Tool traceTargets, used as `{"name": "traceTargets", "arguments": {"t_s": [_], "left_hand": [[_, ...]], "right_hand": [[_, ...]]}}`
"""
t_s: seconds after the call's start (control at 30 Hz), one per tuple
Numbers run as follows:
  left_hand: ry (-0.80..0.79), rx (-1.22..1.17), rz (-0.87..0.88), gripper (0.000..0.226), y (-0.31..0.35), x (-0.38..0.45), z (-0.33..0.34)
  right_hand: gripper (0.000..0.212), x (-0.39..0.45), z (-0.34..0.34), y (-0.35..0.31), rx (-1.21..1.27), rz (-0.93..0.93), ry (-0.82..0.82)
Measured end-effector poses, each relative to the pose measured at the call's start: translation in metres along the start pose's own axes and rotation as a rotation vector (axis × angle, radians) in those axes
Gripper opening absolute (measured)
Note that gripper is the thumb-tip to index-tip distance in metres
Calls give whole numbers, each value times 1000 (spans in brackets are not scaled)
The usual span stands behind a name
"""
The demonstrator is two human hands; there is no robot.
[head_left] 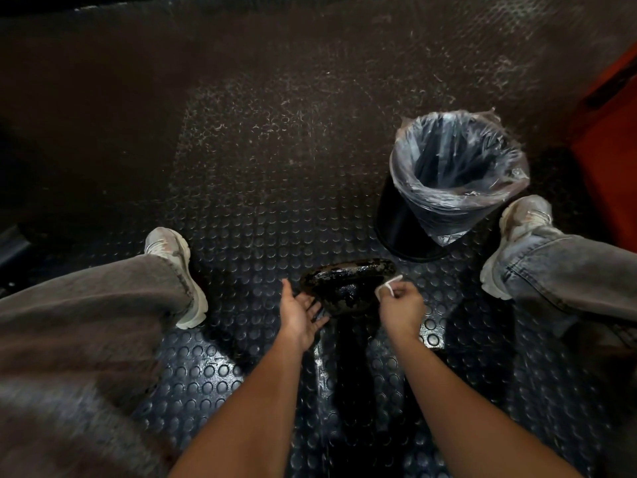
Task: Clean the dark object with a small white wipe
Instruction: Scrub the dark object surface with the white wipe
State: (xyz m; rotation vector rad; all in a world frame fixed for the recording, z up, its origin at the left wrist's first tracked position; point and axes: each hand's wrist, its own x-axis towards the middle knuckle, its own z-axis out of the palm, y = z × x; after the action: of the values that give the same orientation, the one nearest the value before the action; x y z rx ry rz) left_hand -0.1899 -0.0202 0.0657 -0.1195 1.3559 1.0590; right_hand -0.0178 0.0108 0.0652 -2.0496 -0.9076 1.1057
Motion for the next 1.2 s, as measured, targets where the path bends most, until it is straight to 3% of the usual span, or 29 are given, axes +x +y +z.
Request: {"name": "traceTargets", "arguments": {"t_s": [0.17, 0.3, 0.37, 0.43, 0.6, 0.73, 0.8, 0.93, 1.0, 1.07, 1.2], "left_hand": [[8, -2, 3, 88, -2, 4, -1], [18, 6, 14, 88, -3, 5, -1], [12, 11, 10, 86, -2, 3, 1], [13, 9, 8, 84, -1, 0, 2], [10, 12, 7, 85, 2, -6, 3], [10, 15, 11, 86, 1, -4, 2], [12, 14, 12, 86, -1, -1, 1], [5, 12, 15, 84, -3, 2, 1], [-5, 12, 17, 83, -2, 1, 2], [-7, 11, 15, 83, -2, 1, 1], [7, 7, 7, 86, 1, -2, 0]], "right_hand": [[5, -11, -11, -23, 128, -101, 108], [10, -28, -6, -25, -12, -488, 48], [10, -30, 0, -17, -95, -585, 15], [9, -26, 4, -8, -153, -541, 10], [4, -5, -1, 6, -20, -102, 40], [10, -6, -7, -12, 93, -96, 90], [14, -13, -8, -20, 104, -197, 110], [6, -29, -3, -18, -103, -682, 43], [8, -28, 0, -9, -191, -778, 7], [10, -23, 2, -1, -237, -704, -4], [4, -7, -1, 4, -125, -186, 4]]}}
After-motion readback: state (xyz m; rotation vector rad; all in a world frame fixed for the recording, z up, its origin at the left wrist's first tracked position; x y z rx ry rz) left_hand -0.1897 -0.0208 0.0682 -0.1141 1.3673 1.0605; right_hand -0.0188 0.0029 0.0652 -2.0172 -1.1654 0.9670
